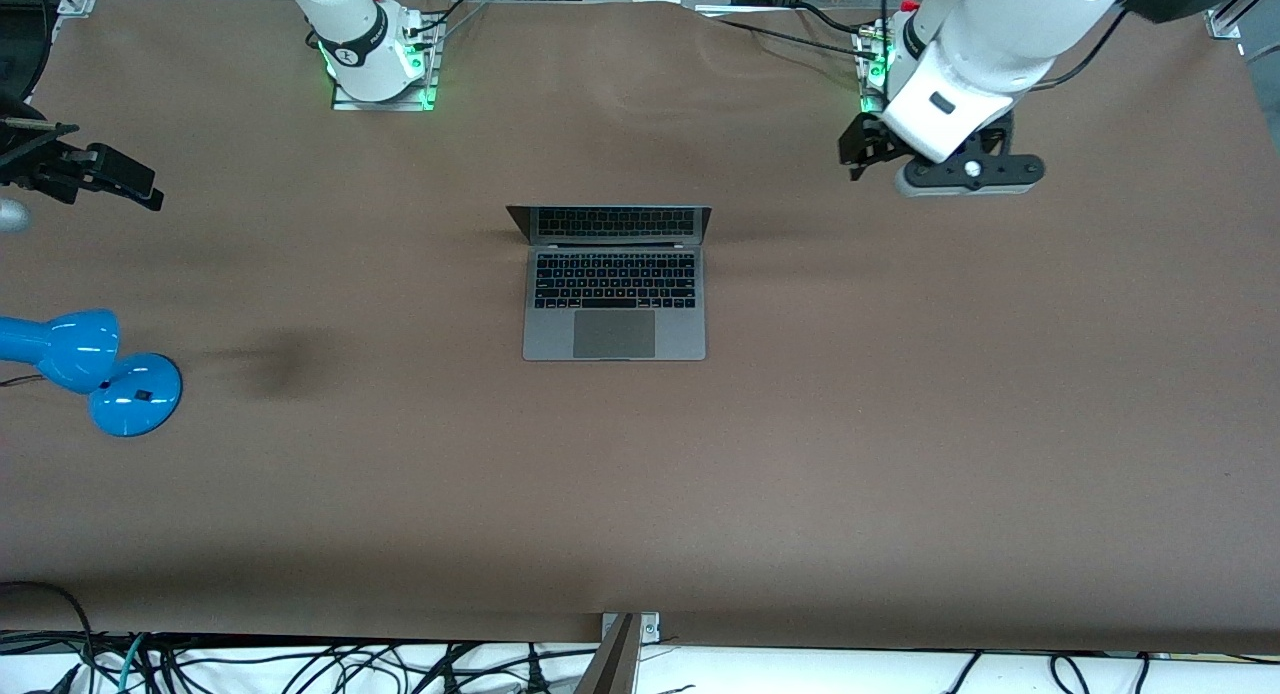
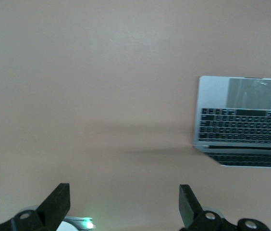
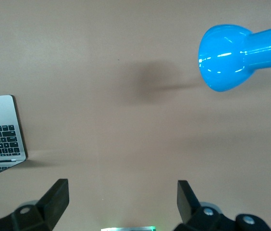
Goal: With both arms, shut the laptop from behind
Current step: 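Move both grippers over the laptop screen's back edge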
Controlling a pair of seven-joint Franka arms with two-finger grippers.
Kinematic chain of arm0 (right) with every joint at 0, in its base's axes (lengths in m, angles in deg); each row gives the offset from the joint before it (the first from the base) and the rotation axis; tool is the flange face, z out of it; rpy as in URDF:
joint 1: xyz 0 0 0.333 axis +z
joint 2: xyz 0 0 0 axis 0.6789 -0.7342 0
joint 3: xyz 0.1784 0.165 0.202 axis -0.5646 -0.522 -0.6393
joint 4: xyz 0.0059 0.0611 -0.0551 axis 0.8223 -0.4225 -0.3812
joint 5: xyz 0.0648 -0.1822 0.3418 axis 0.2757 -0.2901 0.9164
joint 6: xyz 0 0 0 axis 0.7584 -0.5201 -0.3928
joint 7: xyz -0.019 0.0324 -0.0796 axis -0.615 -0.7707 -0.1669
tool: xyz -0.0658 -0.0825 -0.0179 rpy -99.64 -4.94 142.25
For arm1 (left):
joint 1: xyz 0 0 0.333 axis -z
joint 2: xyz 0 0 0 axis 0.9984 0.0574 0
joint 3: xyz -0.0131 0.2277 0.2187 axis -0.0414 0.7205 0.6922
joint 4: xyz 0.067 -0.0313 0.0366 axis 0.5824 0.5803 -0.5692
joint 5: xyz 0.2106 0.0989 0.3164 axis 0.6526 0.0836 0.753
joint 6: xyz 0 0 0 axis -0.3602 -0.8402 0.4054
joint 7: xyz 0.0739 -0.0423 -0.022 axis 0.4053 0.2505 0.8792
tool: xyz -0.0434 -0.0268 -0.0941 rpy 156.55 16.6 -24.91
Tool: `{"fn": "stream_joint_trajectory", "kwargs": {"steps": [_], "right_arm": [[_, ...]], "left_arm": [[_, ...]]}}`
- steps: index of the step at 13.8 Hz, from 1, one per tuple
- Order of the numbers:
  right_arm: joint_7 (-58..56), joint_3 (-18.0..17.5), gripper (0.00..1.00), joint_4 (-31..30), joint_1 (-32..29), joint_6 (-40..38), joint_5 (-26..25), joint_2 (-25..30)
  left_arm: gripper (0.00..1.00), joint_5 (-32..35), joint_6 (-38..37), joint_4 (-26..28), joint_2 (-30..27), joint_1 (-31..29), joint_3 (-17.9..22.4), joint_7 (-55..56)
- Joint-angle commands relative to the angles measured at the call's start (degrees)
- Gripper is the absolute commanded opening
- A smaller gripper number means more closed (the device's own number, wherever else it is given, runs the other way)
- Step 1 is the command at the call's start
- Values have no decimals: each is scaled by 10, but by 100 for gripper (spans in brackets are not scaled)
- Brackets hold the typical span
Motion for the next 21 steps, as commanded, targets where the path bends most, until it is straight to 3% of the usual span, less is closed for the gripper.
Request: {"fn": "stream_joint_trajectory", "kwargs": {"steps": [1, 8, 11, 16, 17, 18, 19, 20, 21], "right_arm": [[3, -1, 100, -6, 1, 4, -4, 7], [3, -4, 100, -8, 4, 2, -3, 6], [-12, -4, 100, -6, 44, -26, -4, -20], [8, -5, 100, -20, 130, -91, 25, -54], [38, -4, 94, -33, 146, -86, 46, -55], [68, -5, 82, -41, 162, -84, 68, -59], [75, -5, 43, -50, 185, -82, 77, -63], [80, -4, 19, -58, 216, -75, 78, -69], [99, -4, 0, -70, 239, -56, 78, -70]], "left_arm": [[100, -31, -8, -58, 55, 20, 1, 58], [100, -148, -13, -75, 82, 39, -6, 198], [100, -142, -11, -74, 89, 51, -48, 271], [100, -103, -8, -53, 105, 98, -65, 264], [100, -103, -8, -53, 117, 106, -65, 264], [99, -103, -8, -53, 131, 118, -65, 264], [97, -102, -7, -53, 142, 124, -65, 263], [92, -102, -7, -54, 150, 125, -65, 263], [84, -102, -7, -54, 158, 126, -65, 262]]}}
